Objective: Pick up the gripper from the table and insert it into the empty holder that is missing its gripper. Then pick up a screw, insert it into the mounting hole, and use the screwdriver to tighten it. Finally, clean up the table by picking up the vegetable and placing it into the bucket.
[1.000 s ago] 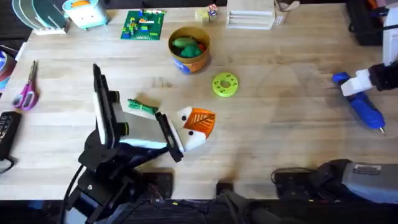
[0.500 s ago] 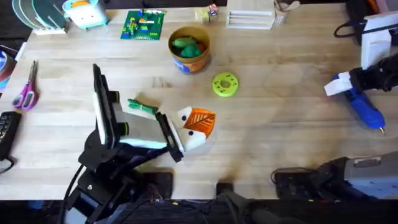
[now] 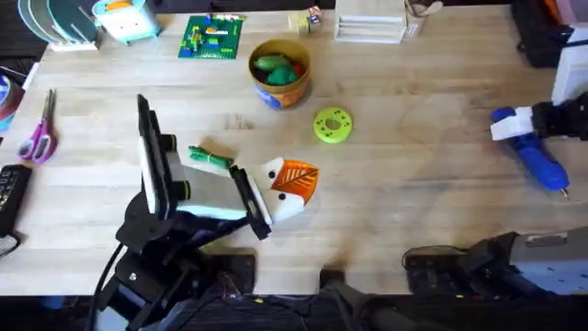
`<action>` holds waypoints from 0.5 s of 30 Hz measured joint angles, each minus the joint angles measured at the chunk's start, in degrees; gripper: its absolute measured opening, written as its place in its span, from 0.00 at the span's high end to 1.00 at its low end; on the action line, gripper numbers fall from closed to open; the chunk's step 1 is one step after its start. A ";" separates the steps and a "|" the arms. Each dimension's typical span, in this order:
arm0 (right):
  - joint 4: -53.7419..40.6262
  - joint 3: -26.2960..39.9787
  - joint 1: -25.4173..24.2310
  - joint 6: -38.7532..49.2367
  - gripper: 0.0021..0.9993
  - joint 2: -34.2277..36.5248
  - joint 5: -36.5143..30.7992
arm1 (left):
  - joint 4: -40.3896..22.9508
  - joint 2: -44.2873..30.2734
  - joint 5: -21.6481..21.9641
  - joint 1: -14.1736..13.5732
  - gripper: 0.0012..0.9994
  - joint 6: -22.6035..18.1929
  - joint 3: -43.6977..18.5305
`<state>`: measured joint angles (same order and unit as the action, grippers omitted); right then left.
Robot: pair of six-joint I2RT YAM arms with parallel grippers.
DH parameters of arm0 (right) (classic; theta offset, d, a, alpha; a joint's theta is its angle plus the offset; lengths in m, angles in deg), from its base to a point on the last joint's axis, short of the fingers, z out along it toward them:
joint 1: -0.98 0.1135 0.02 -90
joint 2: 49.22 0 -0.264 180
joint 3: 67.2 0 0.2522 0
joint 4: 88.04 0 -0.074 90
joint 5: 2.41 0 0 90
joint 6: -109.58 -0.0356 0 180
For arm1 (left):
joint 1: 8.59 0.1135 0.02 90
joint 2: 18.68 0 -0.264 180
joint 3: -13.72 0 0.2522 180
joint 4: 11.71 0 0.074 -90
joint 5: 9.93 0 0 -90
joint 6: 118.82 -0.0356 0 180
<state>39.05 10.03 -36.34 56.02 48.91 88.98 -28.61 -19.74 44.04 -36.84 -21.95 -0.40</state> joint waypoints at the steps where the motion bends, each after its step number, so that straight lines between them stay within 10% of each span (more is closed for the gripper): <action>1: 0.19 0.00 0.00 0.01 0.01 0.18 0.42 | 0.00 0.00 0.00 0.00 0.98 0.00 0.00; 15: 0.14 0.02 -0.04 0.01 0.20 1.75 2.28 | 0.00 0.00 0.00 0.00 0.98 0.00 0.00</action>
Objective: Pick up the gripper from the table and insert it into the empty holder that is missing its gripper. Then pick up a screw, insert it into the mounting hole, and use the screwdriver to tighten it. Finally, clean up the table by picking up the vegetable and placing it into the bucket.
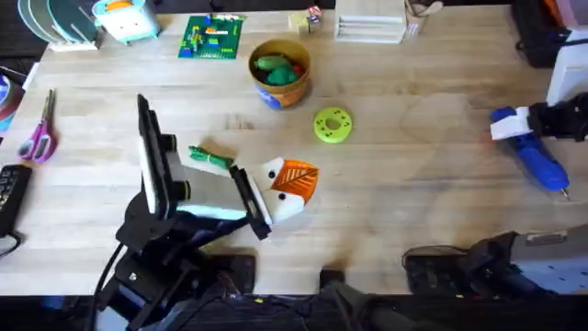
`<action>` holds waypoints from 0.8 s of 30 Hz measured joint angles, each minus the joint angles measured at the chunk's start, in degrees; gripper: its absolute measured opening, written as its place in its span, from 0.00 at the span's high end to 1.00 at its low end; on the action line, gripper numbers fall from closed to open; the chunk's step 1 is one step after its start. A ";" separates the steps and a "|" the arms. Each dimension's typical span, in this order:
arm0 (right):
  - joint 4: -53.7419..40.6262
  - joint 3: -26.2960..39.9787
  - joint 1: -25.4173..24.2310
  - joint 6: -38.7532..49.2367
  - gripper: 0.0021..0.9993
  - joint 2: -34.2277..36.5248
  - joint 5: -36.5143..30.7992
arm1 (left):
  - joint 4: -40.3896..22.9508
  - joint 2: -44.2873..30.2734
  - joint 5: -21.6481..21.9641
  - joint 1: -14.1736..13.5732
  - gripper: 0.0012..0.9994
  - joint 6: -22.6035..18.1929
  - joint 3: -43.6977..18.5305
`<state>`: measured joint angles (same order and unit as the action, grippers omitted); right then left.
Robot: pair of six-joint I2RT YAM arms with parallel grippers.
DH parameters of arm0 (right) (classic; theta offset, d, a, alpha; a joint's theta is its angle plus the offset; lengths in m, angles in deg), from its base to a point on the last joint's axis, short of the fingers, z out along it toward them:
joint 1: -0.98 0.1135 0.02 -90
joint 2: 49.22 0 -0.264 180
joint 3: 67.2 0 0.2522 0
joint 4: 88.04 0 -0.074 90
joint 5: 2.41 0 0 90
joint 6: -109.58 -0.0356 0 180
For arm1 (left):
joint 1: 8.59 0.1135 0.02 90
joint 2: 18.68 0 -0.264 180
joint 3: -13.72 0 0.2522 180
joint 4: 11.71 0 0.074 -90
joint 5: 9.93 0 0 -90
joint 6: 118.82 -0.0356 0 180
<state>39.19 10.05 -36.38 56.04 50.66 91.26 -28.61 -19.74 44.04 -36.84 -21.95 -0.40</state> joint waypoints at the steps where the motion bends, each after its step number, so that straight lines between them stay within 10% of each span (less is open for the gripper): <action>1: 0.04 0.00 0.00 0.01 0.24 0.00 0.04 | 0.00 0.00 0.00 0.00 0.98 0.00 0.00; 24: 2.96 -0.02 -0.04 0.01 0.71 0.29 -0.18 | 0.00 0.00 0.00 0.00 0.98 0.00 0.00</action>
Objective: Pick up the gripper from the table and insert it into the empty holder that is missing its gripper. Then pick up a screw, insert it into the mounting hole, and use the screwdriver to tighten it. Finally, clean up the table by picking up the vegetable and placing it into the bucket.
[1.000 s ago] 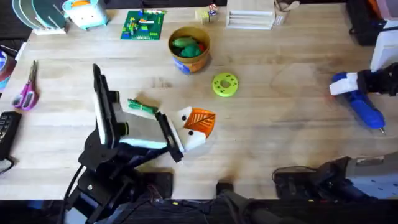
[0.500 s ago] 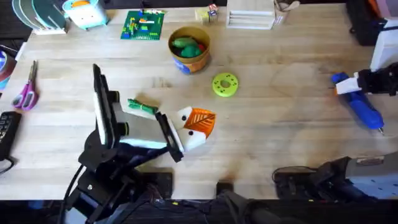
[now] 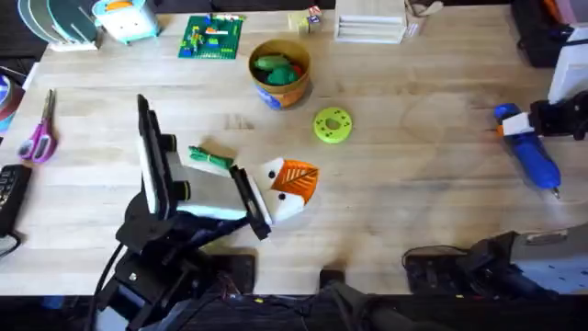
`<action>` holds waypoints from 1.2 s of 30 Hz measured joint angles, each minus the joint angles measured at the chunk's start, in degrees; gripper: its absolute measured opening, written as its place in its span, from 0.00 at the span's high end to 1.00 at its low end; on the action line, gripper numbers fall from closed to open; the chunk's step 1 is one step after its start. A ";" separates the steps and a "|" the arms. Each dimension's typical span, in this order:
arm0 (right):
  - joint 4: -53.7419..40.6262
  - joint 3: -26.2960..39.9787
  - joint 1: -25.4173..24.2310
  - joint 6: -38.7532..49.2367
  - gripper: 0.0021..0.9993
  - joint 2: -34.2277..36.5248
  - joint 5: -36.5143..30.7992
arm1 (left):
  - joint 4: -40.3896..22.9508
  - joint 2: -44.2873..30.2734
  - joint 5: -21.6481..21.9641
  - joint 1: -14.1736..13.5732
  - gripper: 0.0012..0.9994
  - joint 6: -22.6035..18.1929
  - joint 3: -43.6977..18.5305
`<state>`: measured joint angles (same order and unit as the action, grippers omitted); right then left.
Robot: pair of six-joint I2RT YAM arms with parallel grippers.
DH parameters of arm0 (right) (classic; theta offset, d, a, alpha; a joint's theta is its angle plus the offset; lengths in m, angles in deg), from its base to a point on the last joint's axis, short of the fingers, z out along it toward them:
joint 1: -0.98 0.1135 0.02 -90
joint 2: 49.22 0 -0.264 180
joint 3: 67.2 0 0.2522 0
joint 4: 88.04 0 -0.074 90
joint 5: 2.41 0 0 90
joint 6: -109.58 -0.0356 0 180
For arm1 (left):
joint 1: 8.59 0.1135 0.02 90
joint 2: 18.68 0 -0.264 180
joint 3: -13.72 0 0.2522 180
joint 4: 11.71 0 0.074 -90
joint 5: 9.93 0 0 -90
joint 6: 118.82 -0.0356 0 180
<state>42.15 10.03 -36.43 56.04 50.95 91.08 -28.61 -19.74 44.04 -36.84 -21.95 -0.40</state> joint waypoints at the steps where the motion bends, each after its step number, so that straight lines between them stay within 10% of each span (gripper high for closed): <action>1: 0.16 0.02 0.00 0.01 0.74 0.08 -0.01 | 0.00 0.00 0.00 0.00 0.98 0.00 0.00; 6: 0.50 0.13 0.00 0.19 0.97 0.08 -0.20 | 0.00 0.00 0.00 0.00 0.98 0.00 0.00; 16: 0.24 1.48 0.00 -0.30 0.98 -2.46 0.02 | 0.00 0.00 0.00 0.00 0.98 0.00 0.00; 36: -1.73 2.05 3.69 -19.10 0.98 -43.32 9.70 | 0.00 0.00 0.00 0.00 0.98 0.00 0.00</action>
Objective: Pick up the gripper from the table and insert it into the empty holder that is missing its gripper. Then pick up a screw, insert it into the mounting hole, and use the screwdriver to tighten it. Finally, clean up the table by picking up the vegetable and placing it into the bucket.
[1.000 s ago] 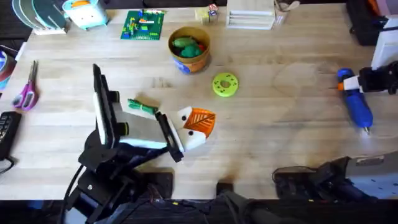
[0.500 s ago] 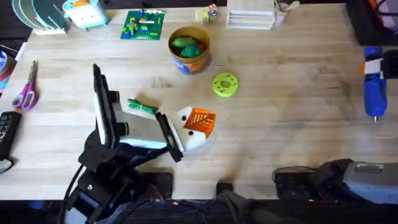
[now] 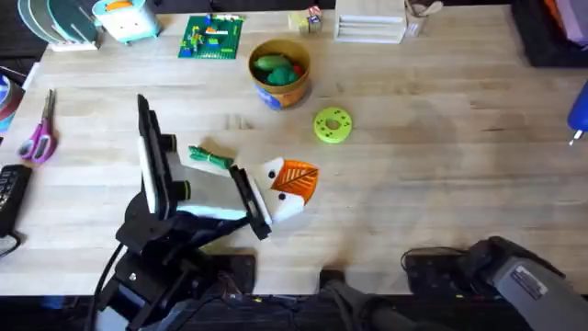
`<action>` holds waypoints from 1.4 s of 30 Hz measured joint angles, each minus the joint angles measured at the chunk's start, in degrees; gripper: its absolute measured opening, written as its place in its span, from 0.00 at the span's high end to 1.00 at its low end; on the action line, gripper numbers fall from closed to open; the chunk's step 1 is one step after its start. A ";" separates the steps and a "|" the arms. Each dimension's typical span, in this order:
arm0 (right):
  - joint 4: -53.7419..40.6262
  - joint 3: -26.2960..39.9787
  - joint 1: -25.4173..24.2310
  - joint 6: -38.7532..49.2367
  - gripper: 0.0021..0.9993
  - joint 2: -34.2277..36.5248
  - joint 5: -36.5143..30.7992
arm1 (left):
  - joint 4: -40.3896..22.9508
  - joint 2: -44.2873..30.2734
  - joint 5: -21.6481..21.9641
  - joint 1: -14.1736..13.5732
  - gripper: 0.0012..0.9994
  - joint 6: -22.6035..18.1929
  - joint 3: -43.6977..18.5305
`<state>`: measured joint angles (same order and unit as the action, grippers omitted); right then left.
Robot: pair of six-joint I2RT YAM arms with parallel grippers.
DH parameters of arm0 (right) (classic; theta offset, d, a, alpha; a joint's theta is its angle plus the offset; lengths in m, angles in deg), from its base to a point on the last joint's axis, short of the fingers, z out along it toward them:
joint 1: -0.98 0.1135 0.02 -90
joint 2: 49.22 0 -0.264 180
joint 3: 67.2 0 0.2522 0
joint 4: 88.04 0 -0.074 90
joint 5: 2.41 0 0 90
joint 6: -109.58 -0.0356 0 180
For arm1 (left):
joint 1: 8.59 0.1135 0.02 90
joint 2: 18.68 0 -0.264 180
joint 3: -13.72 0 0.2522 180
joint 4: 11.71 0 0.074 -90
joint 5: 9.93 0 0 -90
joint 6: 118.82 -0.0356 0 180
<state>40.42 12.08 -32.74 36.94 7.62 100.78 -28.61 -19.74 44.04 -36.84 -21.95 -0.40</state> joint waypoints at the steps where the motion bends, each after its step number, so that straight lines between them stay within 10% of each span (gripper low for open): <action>1: 0.00 0.00 1.47 -1.03 0.98 -2.06 0.46 | 0.00 0.00 0.00 0.00 0.98 0.00 0.00; 17: 32.51 -16.01 33.31 -23.15 0.98 -26.95 8.70 | 0.00 0.00 0.00 0.00 0.98 0.00 0.00; 42: 76.69 -23.08 74.25 -26.62 0.98 0.26 12.14 | 0.00 0.00 0.00 0.00 0.98 0.00 0.00</action>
<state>117.11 -11.00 41.51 10.32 7.88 112.91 -28.61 -19.74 44.04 -36.84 -21.95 -0.40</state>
